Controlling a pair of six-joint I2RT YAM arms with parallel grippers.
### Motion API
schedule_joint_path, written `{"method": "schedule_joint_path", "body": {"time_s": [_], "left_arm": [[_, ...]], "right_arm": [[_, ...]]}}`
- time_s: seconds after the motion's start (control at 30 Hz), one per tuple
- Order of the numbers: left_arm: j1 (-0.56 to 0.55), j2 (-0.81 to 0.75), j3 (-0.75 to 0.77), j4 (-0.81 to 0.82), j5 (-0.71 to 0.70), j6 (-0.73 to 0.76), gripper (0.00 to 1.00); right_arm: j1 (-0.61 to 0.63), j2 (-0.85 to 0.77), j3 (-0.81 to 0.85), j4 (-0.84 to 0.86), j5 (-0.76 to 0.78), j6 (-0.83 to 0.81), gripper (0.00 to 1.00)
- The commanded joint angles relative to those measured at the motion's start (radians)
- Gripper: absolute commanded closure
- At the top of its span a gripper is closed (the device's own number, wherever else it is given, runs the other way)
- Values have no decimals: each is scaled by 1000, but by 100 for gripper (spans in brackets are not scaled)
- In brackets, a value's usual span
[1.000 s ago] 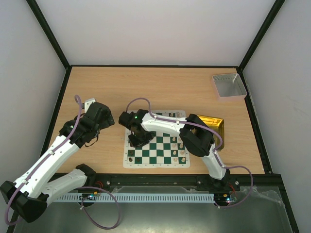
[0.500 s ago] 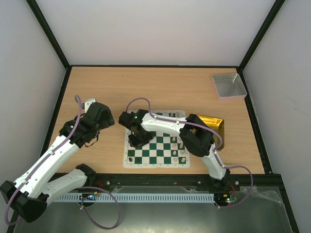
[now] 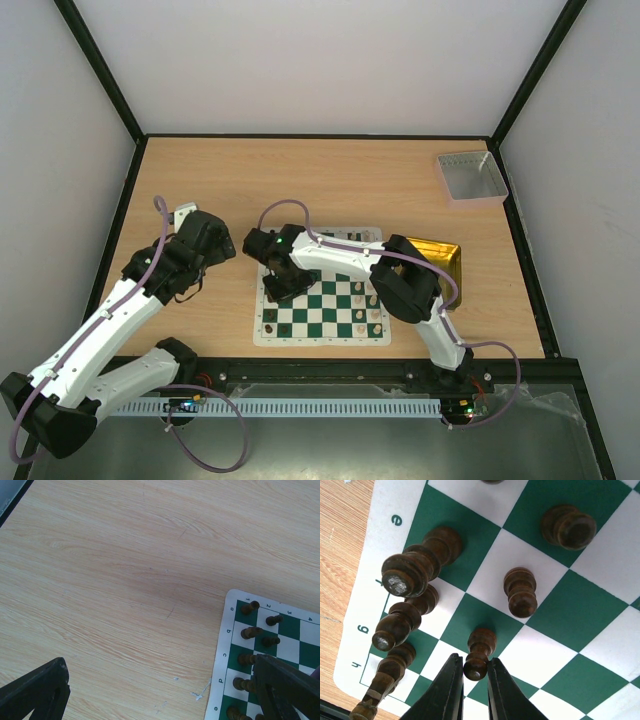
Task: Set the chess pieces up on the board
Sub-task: Place the chess piece on the chessboard.
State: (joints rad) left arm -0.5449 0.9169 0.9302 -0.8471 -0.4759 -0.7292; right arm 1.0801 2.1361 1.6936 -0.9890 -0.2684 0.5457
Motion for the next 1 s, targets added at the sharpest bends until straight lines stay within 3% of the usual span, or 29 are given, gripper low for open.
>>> {"method": "schedule_joint_path", "body": {"time_s": [0.0,0.5,0.97], "left_arm": [[-3,5,2,-4,-12,0,1],[-2,5,2,-4,-10,0,1],[-4,8,2,-3,-8,2,1]], "right_arm": [[2,26,25,-16,5,-5,88],[3,19,20,-15,-1,-10,71],[-5,-22,37,-33,59,-5,69]]}}
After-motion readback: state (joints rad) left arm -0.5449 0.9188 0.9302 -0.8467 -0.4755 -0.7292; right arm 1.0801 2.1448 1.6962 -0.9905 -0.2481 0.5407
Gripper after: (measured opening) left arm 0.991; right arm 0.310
